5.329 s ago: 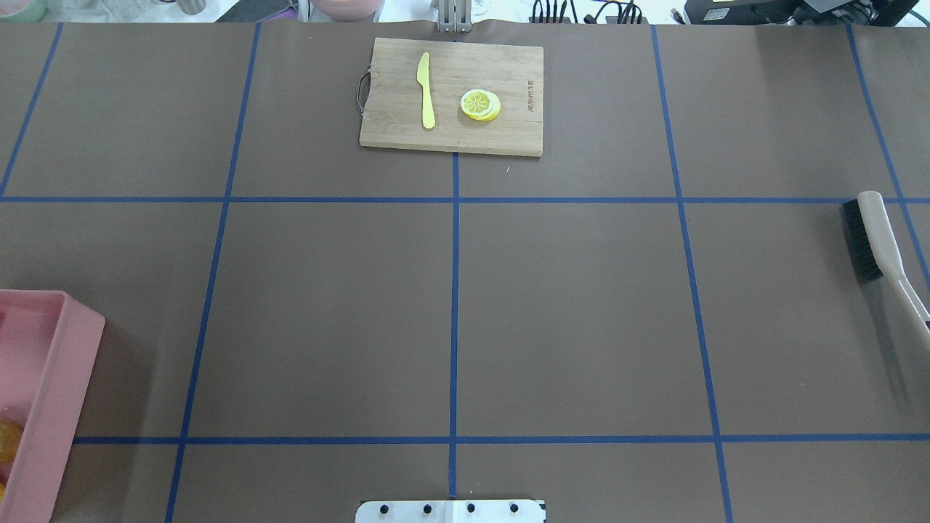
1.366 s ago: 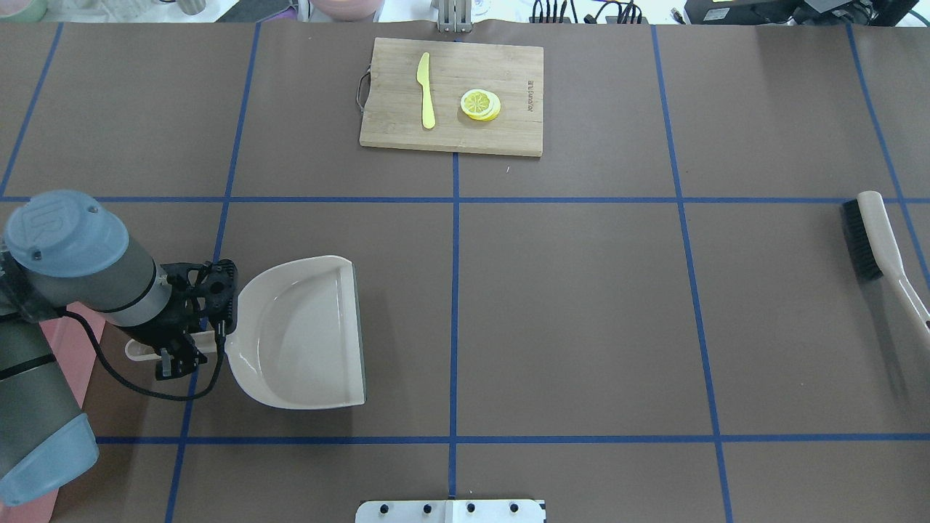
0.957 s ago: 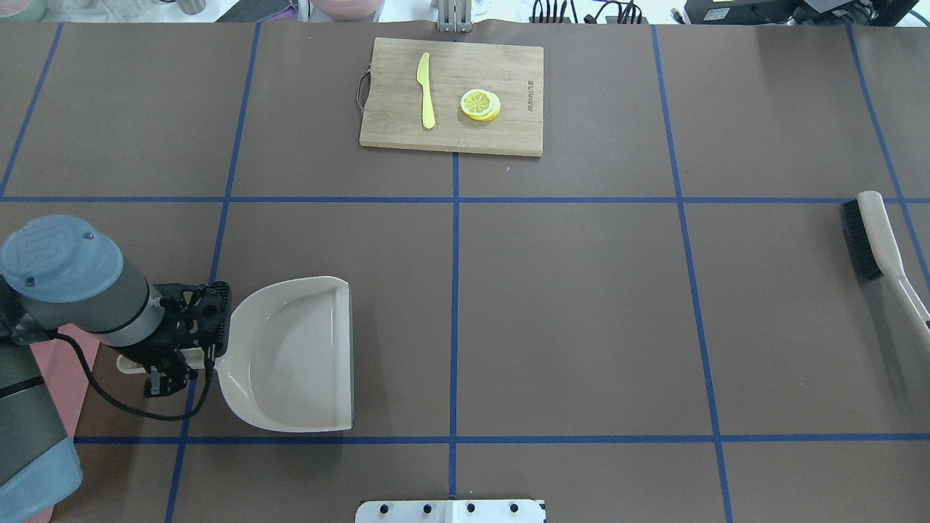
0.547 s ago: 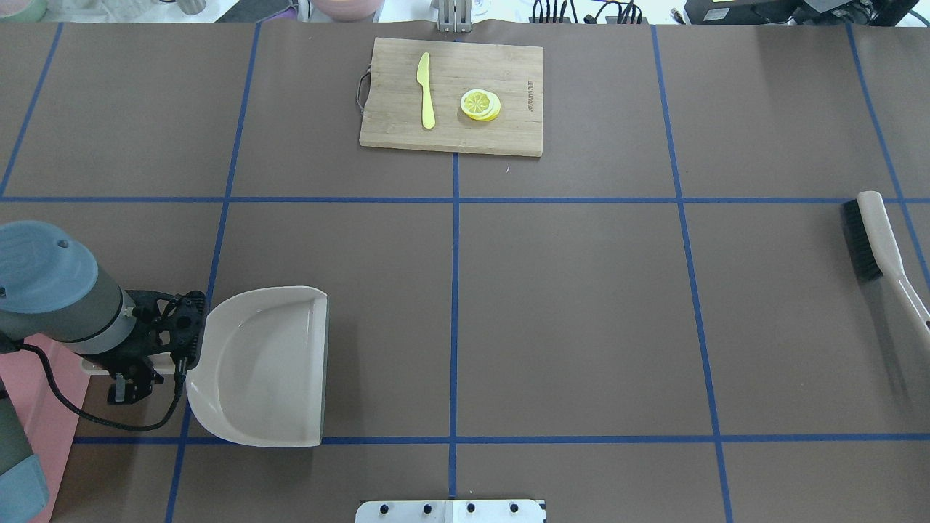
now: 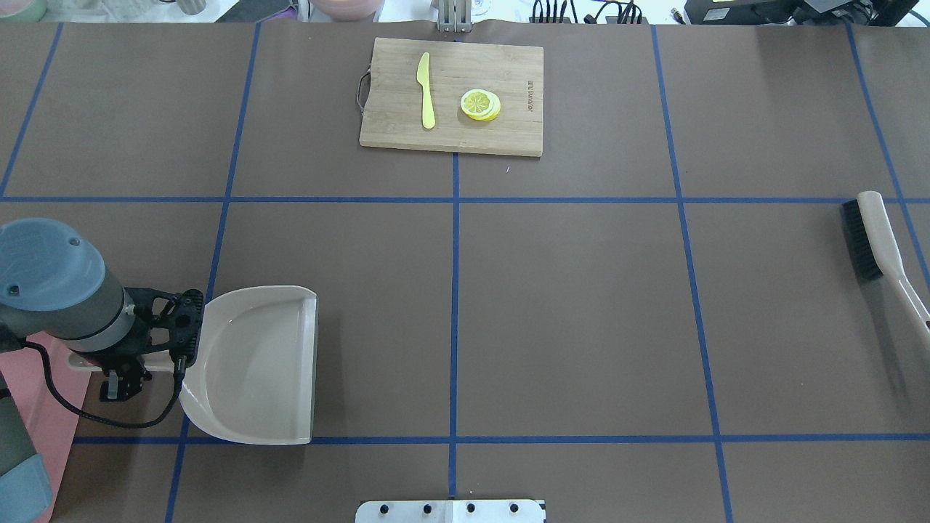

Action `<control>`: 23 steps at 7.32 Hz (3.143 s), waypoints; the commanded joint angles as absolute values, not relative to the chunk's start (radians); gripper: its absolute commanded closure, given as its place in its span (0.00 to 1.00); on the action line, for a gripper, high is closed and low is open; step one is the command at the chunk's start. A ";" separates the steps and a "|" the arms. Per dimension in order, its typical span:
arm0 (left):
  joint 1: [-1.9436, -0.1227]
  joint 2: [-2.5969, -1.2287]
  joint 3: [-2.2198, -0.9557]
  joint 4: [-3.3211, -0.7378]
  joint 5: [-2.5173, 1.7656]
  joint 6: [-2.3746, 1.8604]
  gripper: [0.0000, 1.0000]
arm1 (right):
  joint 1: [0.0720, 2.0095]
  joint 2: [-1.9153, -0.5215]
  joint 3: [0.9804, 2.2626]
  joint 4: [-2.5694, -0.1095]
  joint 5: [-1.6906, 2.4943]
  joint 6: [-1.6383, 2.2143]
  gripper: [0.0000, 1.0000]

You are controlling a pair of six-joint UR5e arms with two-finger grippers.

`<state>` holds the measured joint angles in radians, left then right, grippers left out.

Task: Sweep and dump trash into bin
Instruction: 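Lower the dustpan flat beside the pink bin with the left gripper, then open the left gripper and lift it off the dustpan handle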

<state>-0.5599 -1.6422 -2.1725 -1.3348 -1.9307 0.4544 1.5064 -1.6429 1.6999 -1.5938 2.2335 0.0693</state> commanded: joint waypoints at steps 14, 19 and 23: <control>-0.633 -1.654 -2.238 -1.370 -1.876 0.446 0.02 | 1.506 -1.643 1.697 -1.594 2.232 0.071 0.00; -1.009 -1.704 -2.212 -1.368 -2.022 0.201 0.02 | 1.506 -1.643 1.697 -1.594 2.232 0.071 0.00; -1.377 -1.701 -1.960 -1.379 -2.229 0.093 0.02 | 1.506 -1.643 1.697 -1.594 2.232 0.071 0.00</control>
<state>-1.2511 -1.7013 -2.0597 -1.3709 -2.1560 0.0953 1.5064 -1.6429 1.6966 -1.5938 2.2319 0.0706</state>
